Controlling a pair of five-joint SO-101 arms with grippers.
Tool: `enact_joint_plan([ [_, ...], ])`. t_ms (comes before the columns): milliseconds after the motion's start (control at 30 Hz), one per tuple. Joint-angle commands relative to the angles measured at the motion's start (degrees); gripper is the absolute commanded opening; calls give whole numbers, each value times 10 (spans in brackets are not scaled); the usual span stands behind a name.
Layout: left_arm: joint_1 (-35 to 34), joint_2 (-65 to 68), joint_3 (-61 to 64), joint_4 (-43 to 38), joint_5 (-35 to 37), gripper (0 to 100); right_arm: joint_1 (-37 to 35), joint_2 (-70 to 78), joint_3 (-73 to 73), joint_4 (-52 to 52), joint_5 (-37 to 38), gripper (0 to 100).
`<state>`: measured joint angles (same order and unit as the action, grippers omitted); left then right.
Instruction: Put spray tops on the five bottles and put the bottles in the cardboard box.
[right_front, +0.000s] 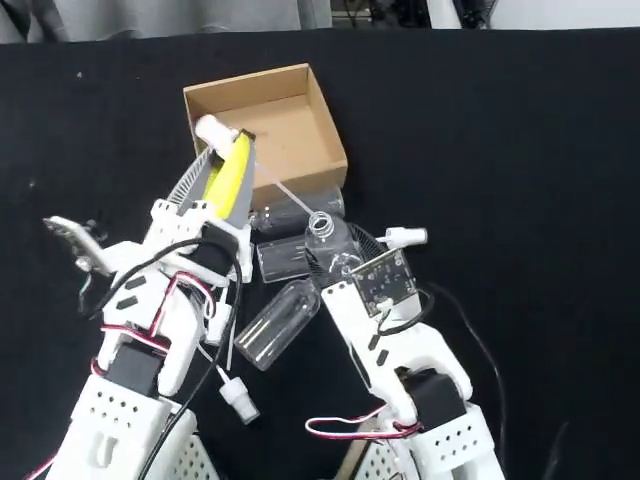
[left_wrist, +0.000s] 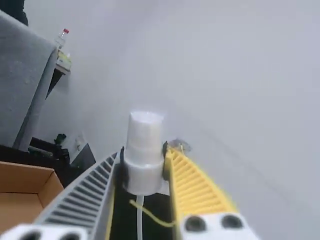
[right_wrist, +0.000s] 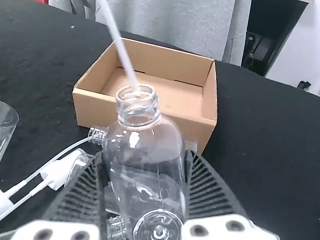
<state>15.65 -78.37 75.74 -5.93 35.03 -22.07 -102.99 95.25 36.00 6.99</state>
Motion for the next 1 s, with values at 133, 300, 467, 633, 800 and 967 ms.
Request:
enact_joint_plan([
  [133, 81, -13, 18, -12, -87, 29, -7, -31, -5, -18, 6, 11],
  [300, 92, -13, 22, -12, -91, 29, -6, -31, -5, -18, 6, 11],
  [467, 96, -9, 20, 12, -91, 29, -6, -31, -5, -18, 5, 11],
  [633, 127, -9, 2, 80, -137, 30, -6, -31, -7, -18, 3, 11],
  [800, 150, -9, 0, 100, -156, 30, -6, -31, -7, -18, 2, 11],
  [967, 150, -9, 0, 101, -156, 30, -6, -31, -7, -18, 2, 11],
])
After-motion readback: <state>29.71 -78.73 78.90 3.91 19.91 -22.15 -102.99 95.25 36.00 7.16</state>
